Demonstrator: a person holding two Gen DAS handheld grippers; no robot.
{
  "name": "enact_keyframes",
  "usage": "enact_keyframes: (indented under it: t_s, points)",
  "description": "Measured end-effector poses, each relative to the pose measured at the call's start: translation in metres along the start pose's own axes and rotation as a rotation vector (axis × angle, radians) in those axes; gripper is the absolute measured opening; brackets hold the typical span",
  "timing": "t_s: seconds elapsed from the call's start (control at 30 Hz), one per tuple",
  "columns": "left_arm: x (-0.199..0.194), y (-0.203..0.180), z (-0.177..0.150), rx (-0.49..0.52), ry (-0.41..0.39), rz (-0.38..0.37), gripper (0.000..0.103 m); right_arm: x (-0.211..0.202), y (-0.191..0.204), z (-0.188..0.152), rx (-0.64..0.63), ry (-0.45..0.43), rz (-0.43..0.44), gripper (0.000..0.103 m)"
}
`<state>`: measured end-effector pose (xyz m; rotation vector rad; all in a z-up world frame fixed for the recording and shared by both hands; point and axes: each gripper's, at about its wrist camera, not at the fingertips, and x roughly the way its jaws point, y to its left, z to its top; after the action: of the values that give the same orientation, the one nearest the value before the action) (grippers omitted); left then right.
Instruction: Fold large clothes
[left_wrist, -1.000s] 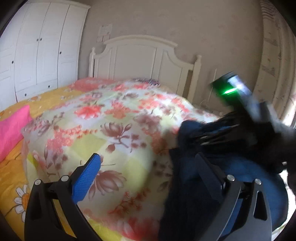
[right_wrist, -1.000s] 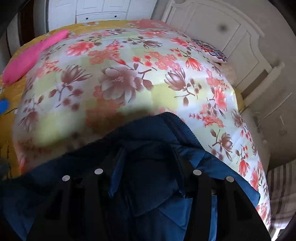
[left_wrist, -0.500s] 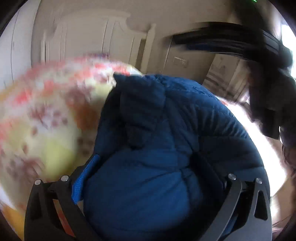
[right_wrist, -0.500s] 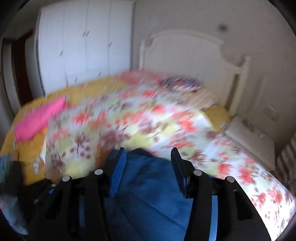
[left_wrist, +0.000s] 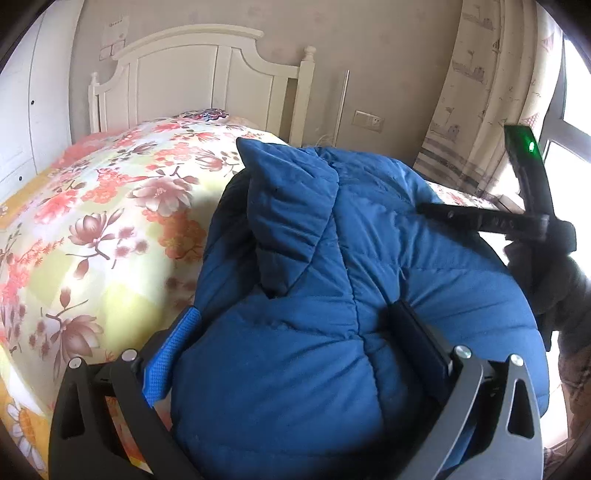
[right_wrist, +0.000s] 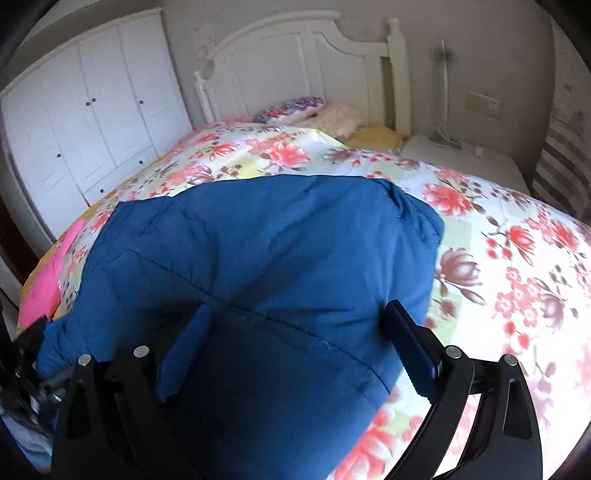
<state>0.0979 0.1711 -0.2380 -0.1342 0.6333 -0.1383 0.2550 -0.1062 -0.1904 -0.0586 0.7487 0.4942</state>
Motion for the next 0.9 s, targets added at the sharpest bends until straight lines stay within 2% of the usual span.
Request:
enact_keyframes:
  t_s: [0.03,0.13,0.3,0.37,0.43,0.5,0.63,0.67,0.73,0.8,0.83,0.9]
  points:
    - [0.000,0.000,0.000,0.000,0.001,-0.002,0.101,-0.005,0.003,0.001,-0.010,-0.002,-0.009,0.091]
    - [-0.001,0.001,-0.001,-0.003,-0.003,-0.005,0.101,-0.036,0.023,-0.003,-0.085,-0.085,-0.052,0.091]
    - [0.000,0.003,-0.001,-0.010,-0.006,-0.011,0.101,-0.068,0.037,-0.025,-0.101,-0.164,-0.047,0.092]
    - [0.001,0.003,-0.001,-0.013,-0.006,-0.013,0.101,-0.064,0.042,-0.034,-0.109,-0.147,-0.029,0.092]
    - [0.001,0.003,-0.001,-0.017,-0.007,-0.014,0.101,-0.036,0.048,-0.045,-0.128,-0.047,-0.031,0.094]
    - [0.002,0.004,-0.001,-0.017,-0.002,-0.011,0.101,-0.029,0.046,-0.052,-0.115,-0.087,0.002,0.097]
    - [-0.005,0.007,0.002,-0.057,0.030,-0.036,0.101,-0.038,0.047,-0.045,-0.107,-0.049,-0.009,0.097]
    - [-0.015,0.008,0.006,-0.061,0.032,-0.063,0.101,-0.044,0.046,-0.043,-0.091,-0.044,0.007,0.097]
    - [-0.032,0.016,0.015,-0.078,0.013,-0.127,0.101,-0.065,0.034,-0.046,0.005,-0.073,0.115,0.097]
    - [-0.039,0.033,0.025,-0.137,0.008,-0.176,0.101,-0.075,0.021,-0.053,0.092,-0.093,0.163,0.098]
    - [-0.038,0.042,0.029,-0.167,0.021,-0.197,0.101,-0.079,0.009,-0.060,0.156,-0.085,0.174,0.098]
    - [-0.019,0.063,0.037,-0.235,0.123,-0.215,0.101,-0.079,-0.009,-0.072,0.250,-0.054,0.230,0.098]
